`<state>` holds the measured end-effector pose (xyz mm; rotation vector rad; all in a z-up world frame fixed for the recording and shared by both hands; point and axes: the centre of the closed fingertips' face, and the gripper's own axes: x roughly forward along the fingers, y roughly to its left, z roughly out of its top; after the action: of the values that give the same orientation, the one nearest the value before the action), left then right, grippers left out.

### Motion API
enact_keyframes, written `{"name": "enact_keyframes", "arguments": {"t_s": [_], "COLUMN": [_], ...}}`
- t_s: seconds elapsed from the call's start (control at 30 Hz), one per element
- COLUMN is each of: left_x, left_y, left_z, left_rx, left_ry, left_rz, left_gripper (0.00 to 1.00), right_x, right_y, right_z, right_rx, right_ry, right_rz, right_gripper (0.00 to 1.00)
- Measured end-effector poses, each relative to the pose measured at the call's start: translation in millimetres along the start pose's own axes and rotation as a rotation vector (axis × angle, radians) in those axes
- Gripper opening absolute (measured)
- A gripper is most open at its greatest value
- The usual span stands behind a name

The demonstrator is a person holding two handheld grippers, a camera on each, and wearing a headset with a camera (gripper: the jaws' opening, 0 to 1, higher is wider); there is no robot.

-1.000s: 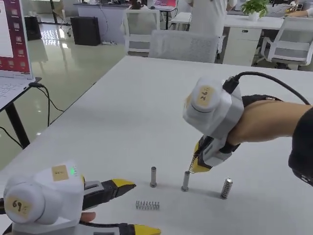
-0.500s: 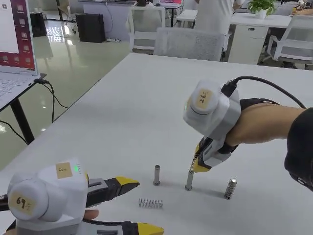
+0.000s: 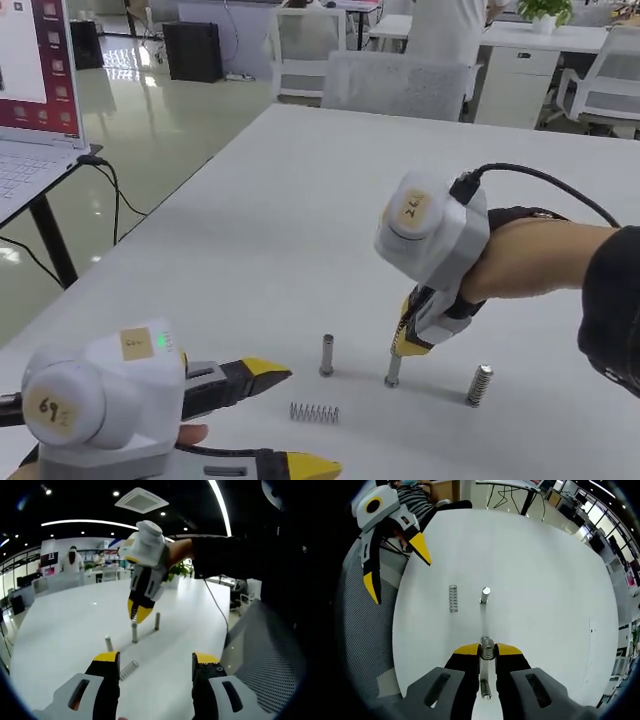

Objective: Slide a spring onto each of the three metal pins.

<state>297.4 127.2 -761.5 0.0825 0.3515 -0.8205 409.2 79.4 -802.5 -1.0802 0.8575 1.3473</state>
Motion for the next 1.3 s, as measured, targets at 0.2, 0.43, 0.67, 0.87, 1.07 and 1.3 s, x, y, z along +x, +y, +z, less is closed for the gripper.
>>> {"name": "enact_keyframes", "arguments": {"t_s": [0.2, 0.43, 0.67, 0.87, 1.07, 1.3], "left_x": [0.0, 0.2, 0.2, 0.2, 0.1, 0.3], "left_y": [0.2, 0.6, 0.8, 0.7, 1.2, 0.6], "left_z": [-0.1, -0.2, -0.1, -0.2, -0.3, -0.9], "left_rx": [0.0, -0.002, -0.002, 0.0, -0.001, 0.0], "left_ry": [0.001, 0.001, 0.005, 0.008, 0.008, 0.012], "left_rz": [0.0, 0.002, 0.003, 0.003, 0.003, 0.001], "left_gripper": [0.53, 0.52, 0.52, 0.52, 0.52, 0.52], "right_x": [7.1, 17.6, 27.5, 34.7, 40.5, 42.7], "right_y": [-0.8, 0.6, 1.6, 2.9, 2.9, 3.4], "right_z": [-2.6, -6.9, -9.2, -12.1, -14.9, -15.8], "right_rx": [0.014, 0.032, 0.044, 0.049, 0.059, 0.069], "right_ry": [0.009, 0.026, 0.037, 0.049, 0.053, 0.051], "right_rz": [0.012, 0.027, 0.033, 0.034, 0.033, 0.038], "right_gripper": [0.08, 0.08, 0.08, 0.08, 0.08, 0.09]}}
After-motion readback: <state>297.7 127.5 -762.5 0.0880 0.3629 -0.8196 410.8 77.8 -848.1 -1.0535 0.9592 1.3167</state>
